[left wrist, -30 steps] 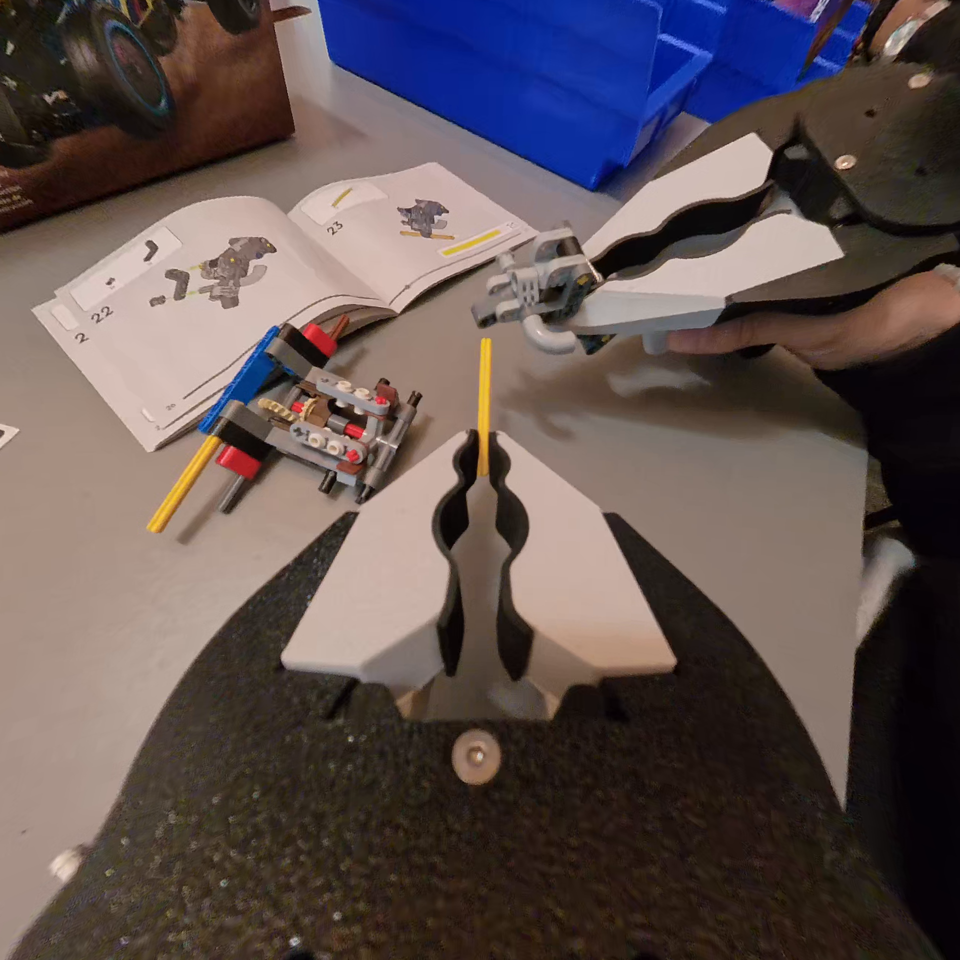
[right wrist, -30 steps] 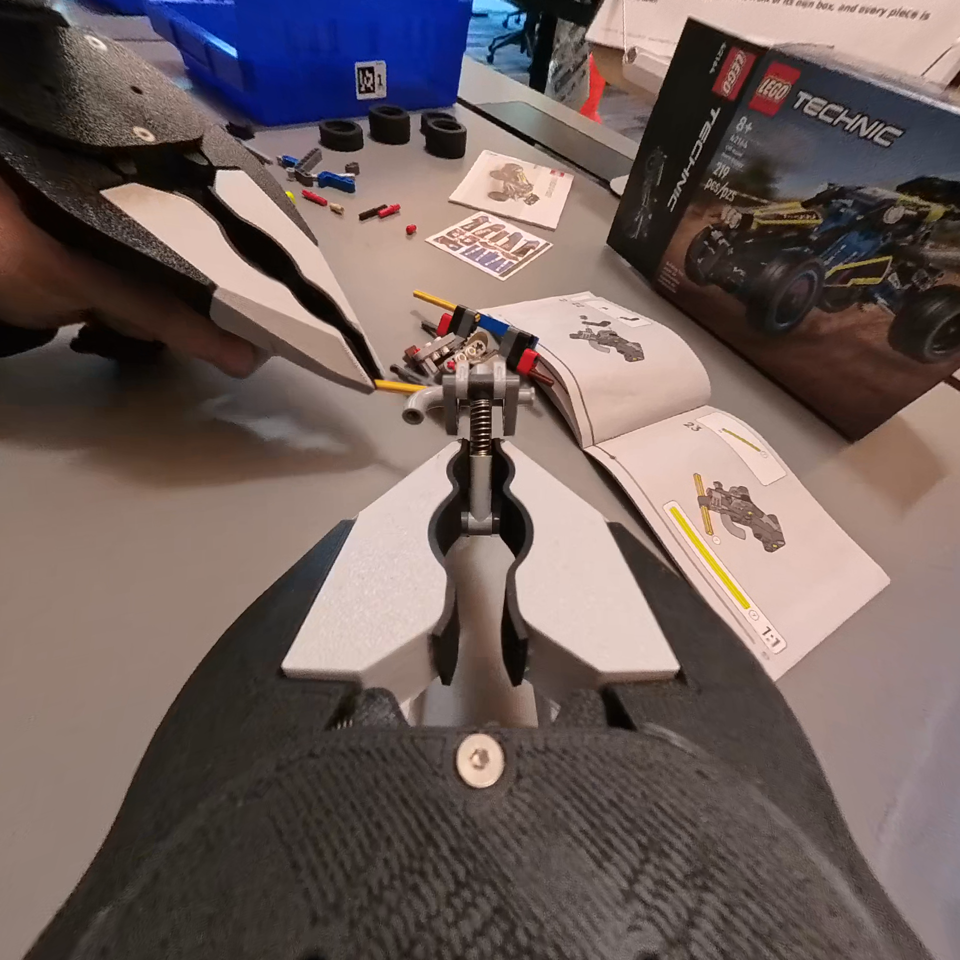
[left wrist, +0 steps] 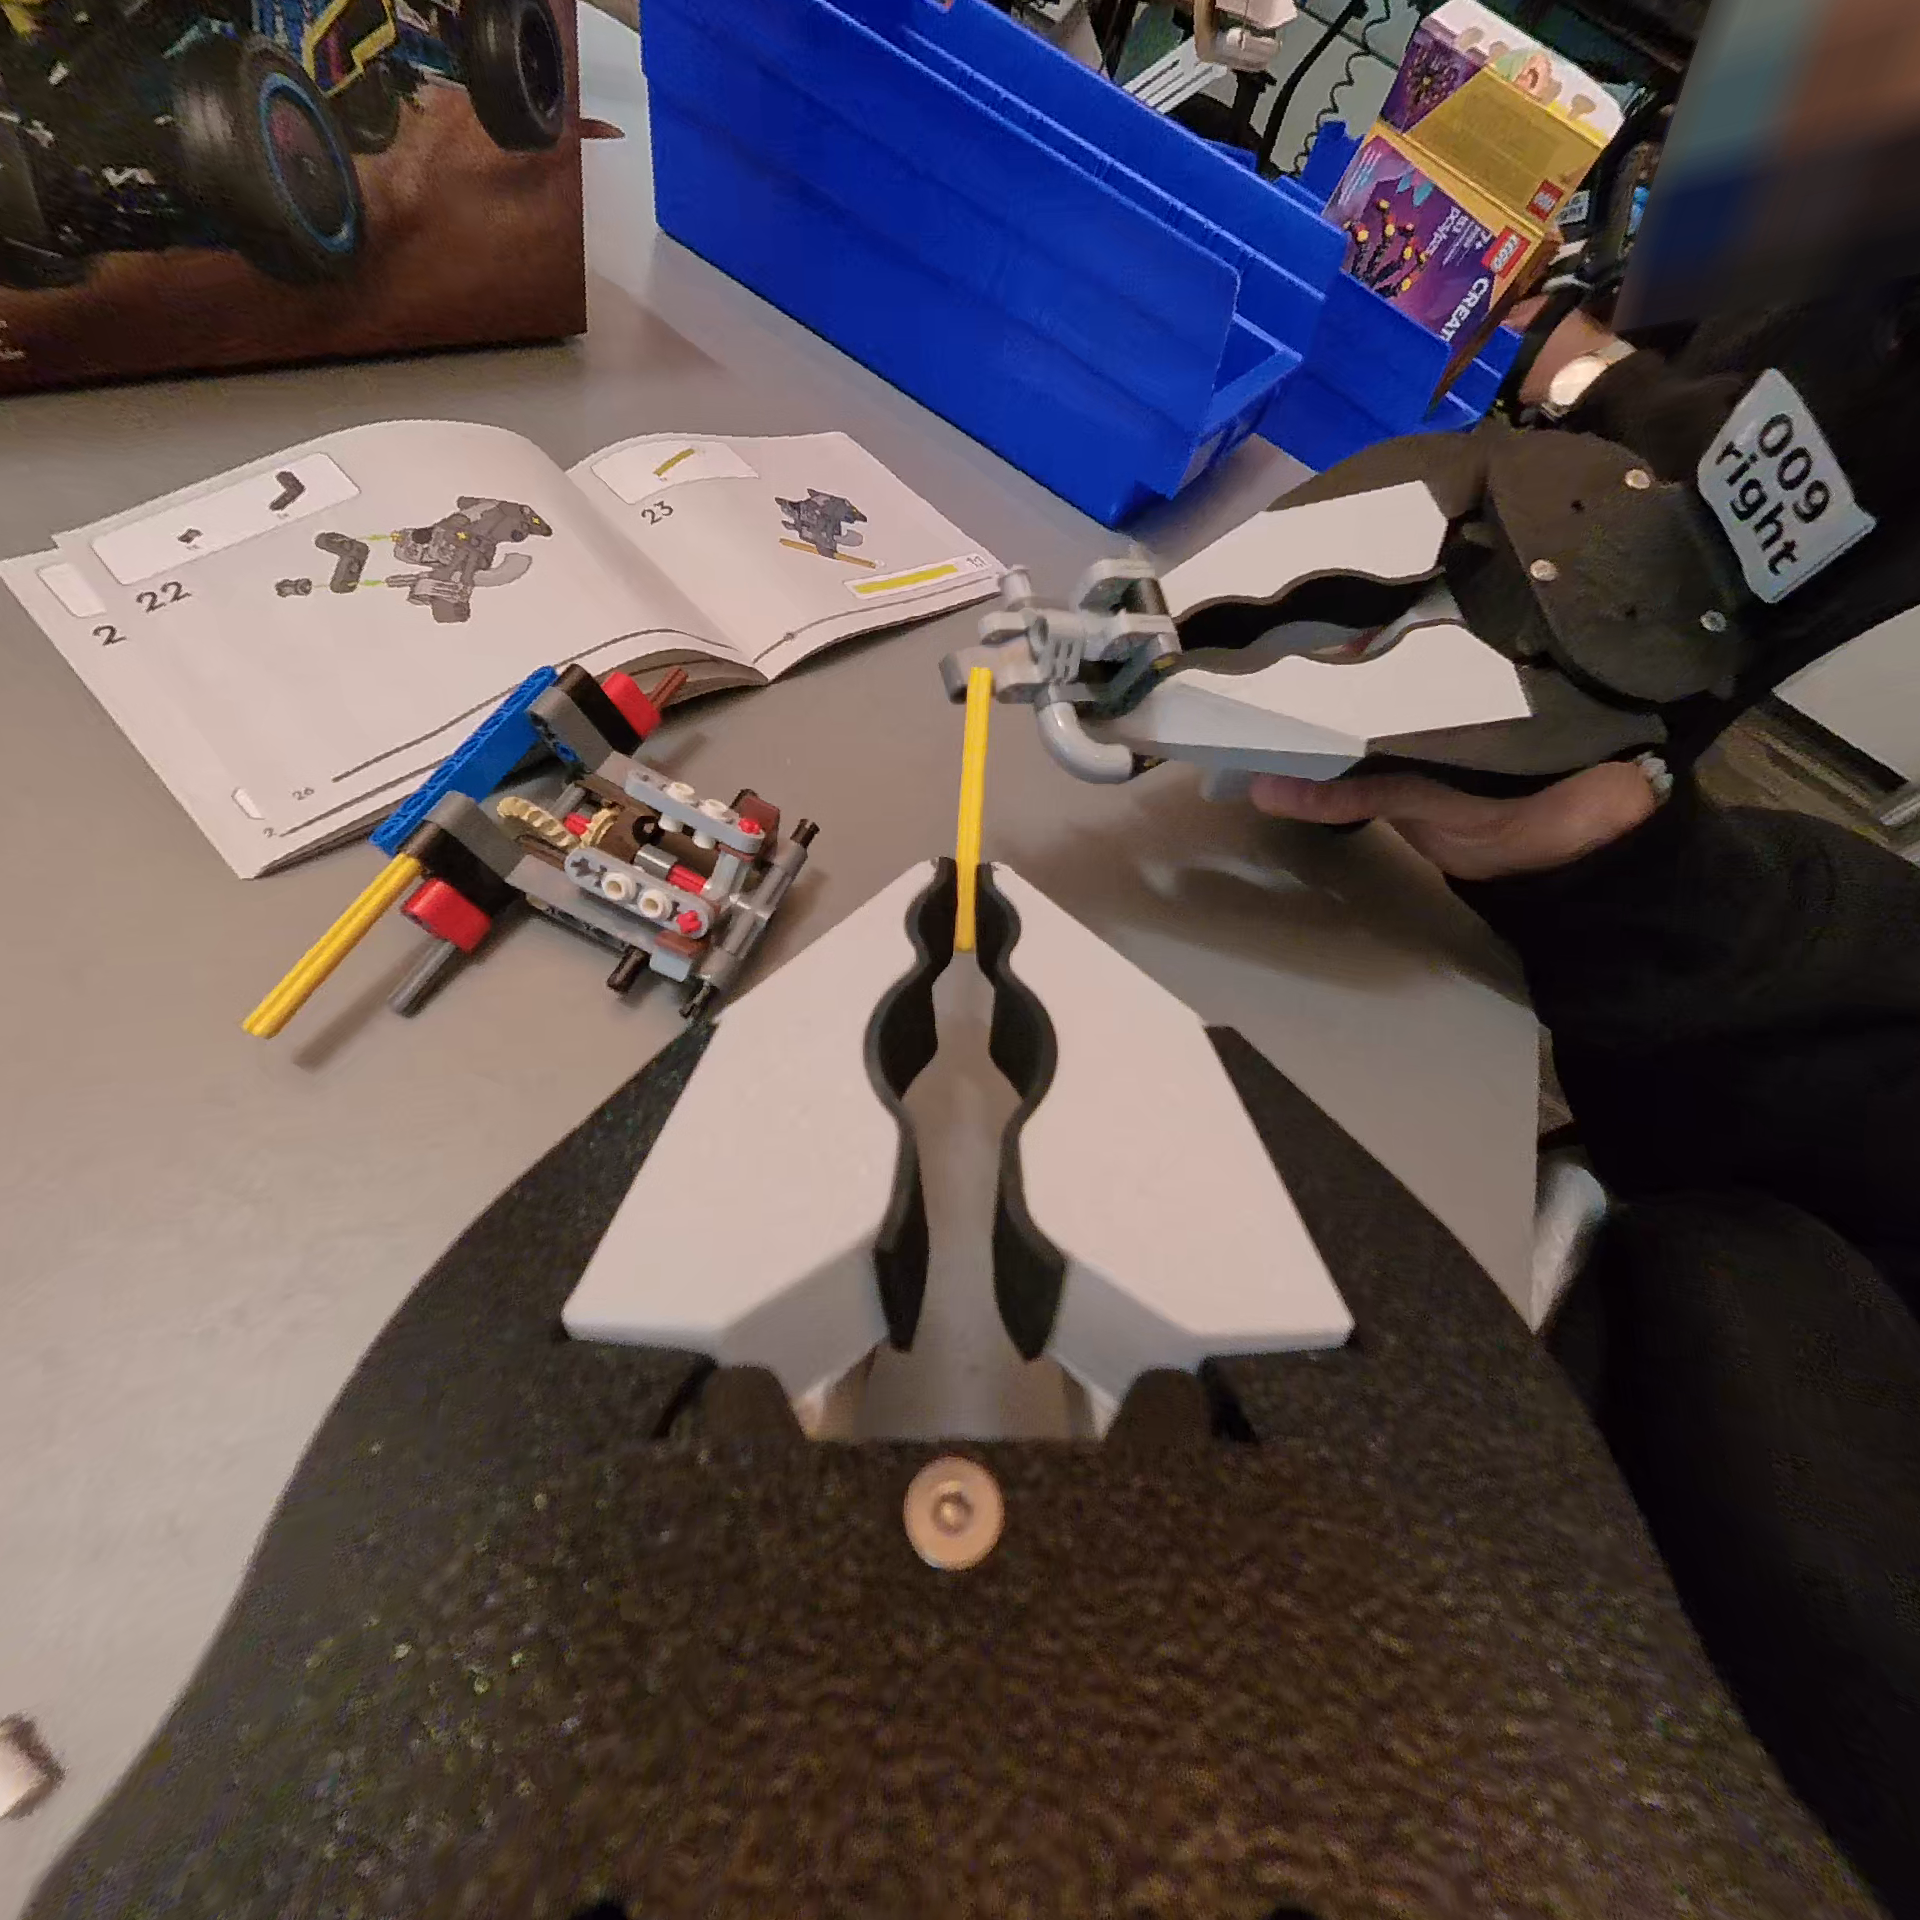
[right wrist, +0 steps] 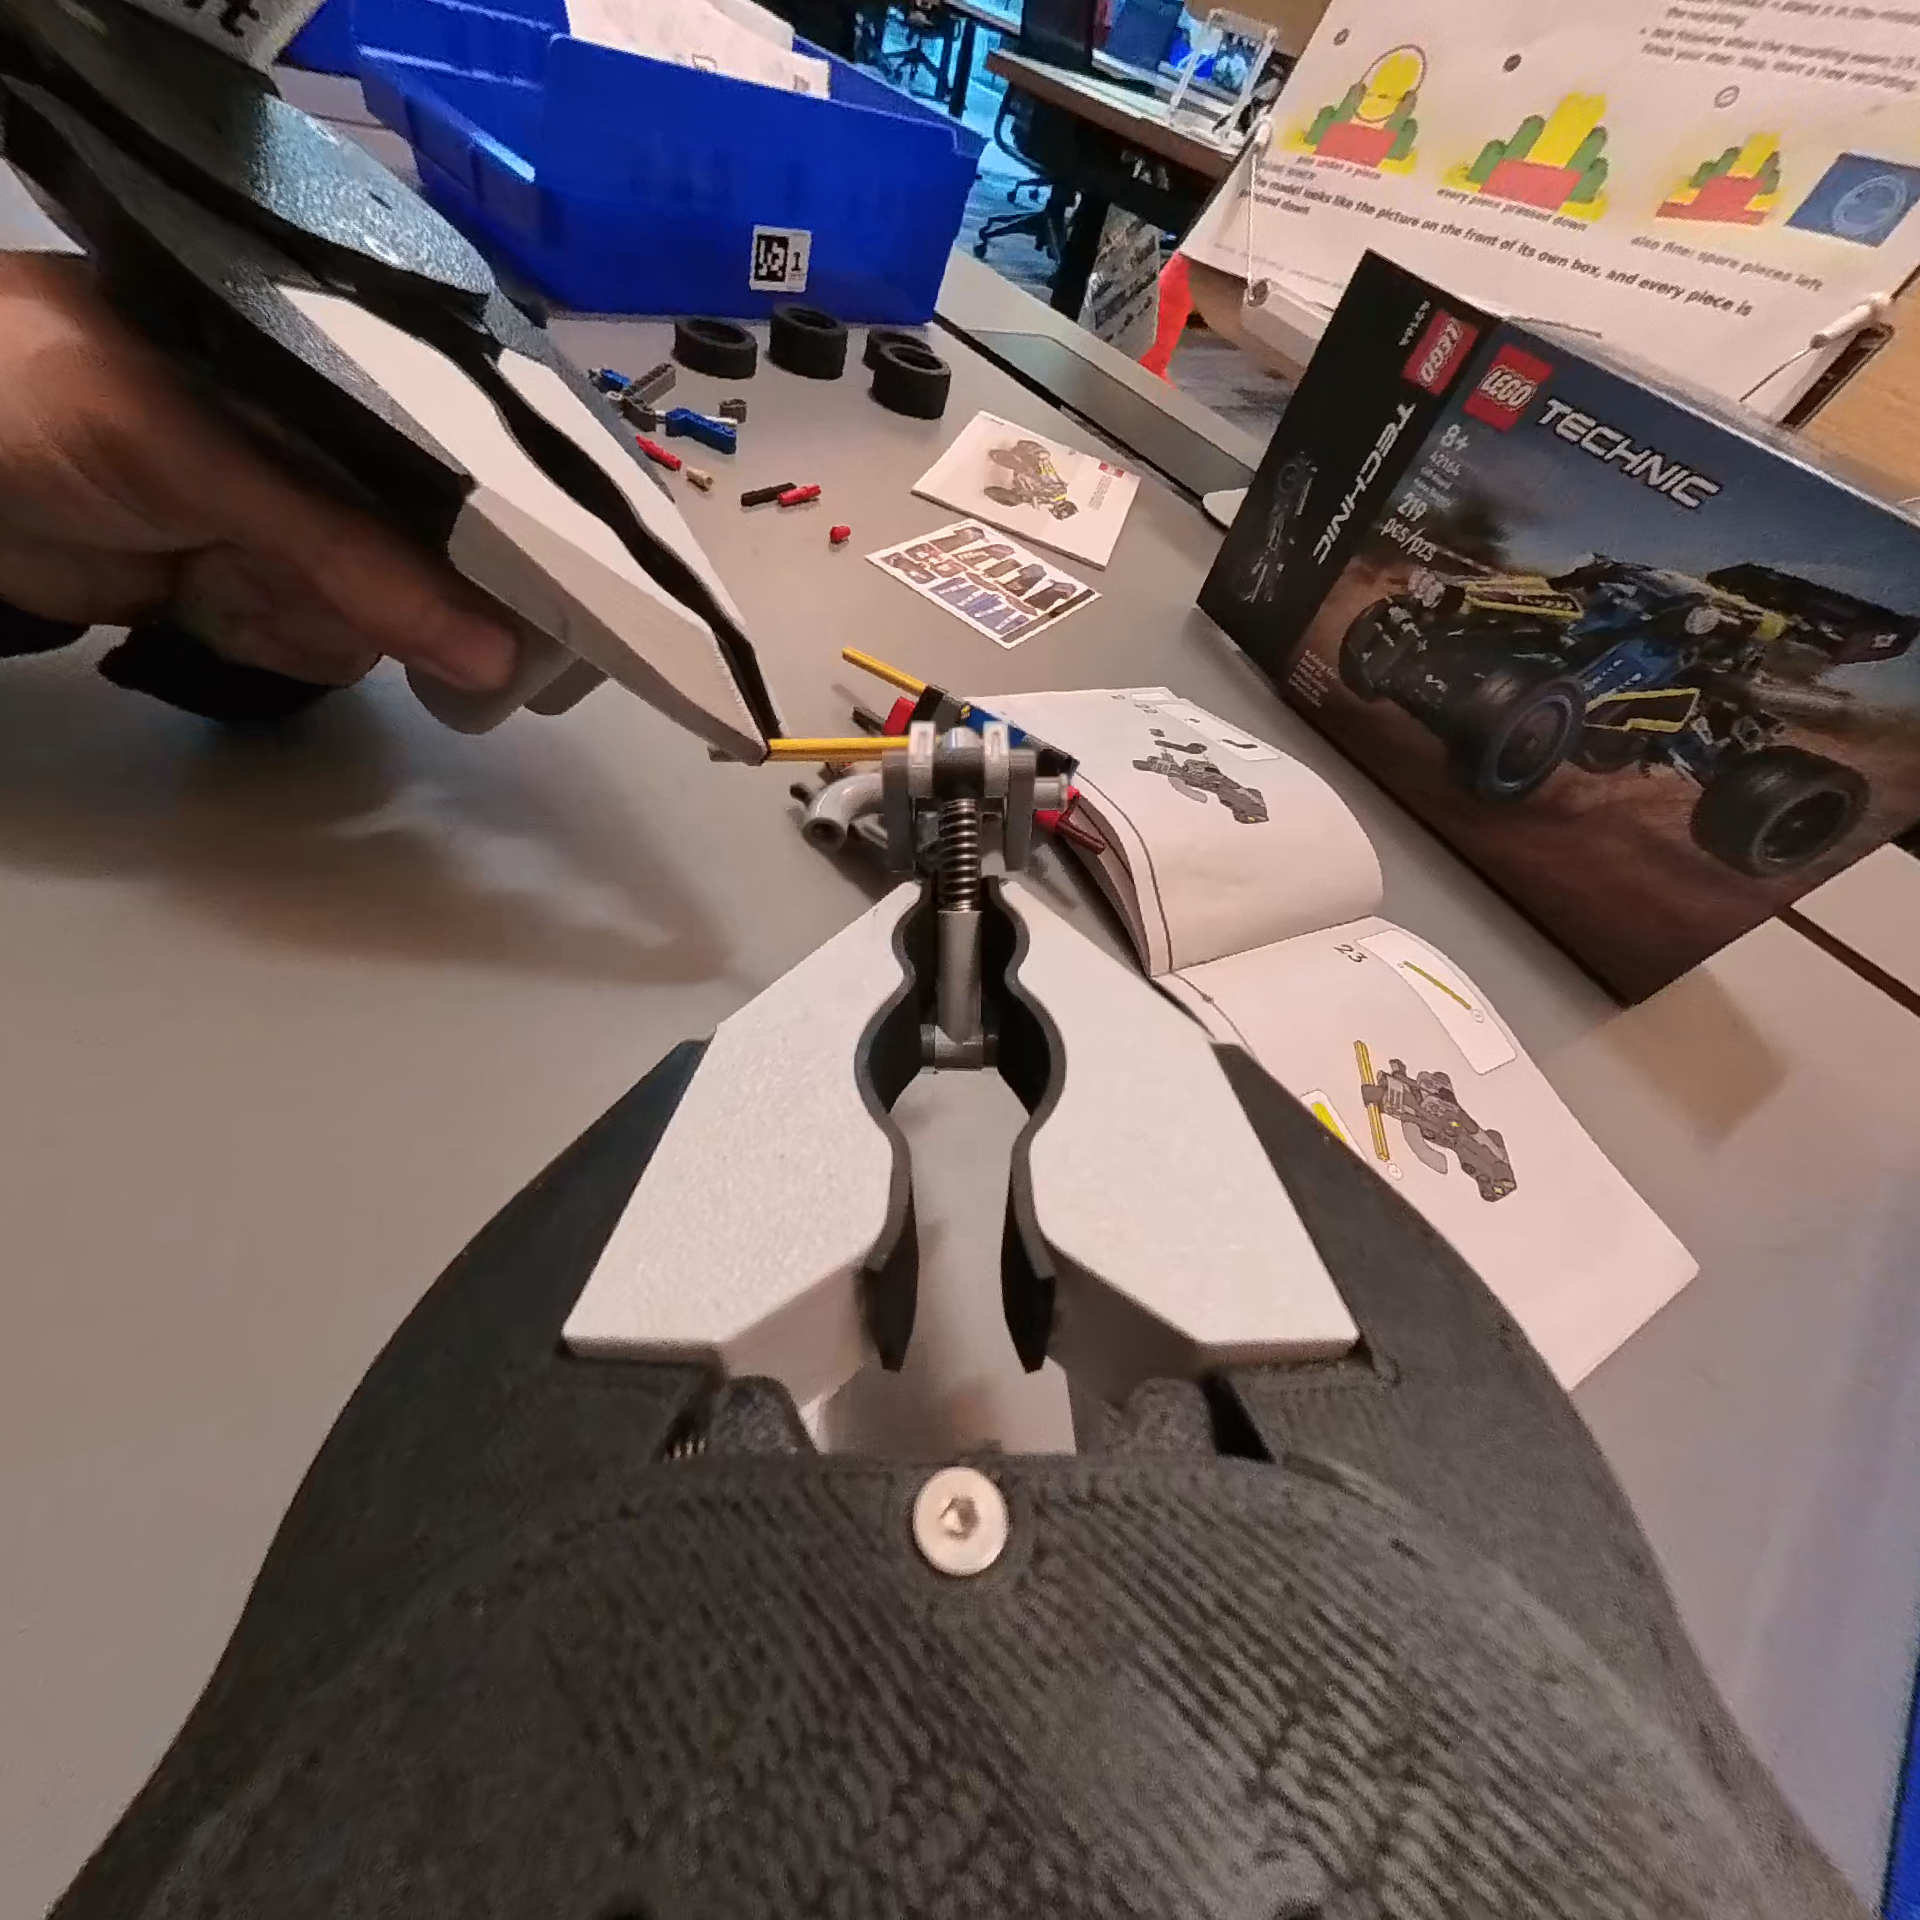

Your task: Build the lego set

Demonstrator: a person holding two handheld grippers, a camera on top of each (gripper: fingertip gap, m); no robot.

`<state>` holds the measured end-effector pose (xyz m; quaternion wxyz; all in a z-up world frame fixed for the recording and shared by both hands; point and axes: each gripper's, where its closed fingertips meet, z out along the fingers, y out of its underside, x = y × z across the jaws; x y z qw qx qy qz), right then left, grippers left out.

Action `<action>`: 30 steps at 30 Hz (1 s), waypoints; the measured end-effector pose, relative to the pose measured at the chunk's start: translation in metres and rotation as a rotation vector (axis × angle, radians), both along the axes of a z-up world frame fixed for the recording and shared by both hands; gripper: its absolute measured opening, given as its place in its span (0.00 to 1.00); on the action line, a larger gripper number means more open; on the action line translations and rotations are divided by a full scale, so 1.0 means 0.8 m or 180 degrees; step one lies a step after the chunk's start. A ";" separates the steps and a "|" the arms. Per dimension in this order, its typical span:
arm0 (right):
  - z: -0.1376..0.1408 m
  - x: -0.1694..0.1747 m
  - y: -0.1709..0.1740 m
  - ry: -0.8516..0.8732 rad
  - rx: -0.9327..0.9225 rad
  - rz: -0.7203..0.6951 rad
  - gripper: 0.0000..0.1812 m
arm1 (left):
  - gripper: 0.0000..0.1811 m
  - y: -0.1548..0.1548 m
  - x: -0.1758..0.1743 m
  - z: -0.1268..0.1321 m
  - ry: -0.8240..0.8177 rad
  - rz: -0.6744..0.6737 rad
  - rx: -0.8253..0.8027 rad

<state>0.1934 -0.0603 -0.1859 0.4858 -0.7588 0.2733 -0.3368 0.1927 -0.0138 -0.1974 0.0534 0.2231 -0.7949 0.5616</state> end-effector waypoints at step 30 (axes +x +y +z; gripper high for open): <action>0.058 -0.018 0.002 -0.1330 -0.0203 0.0209 0.03 | 0.00 -0.002 -0.031 0.065 0.1767 -0.0570 -0.1549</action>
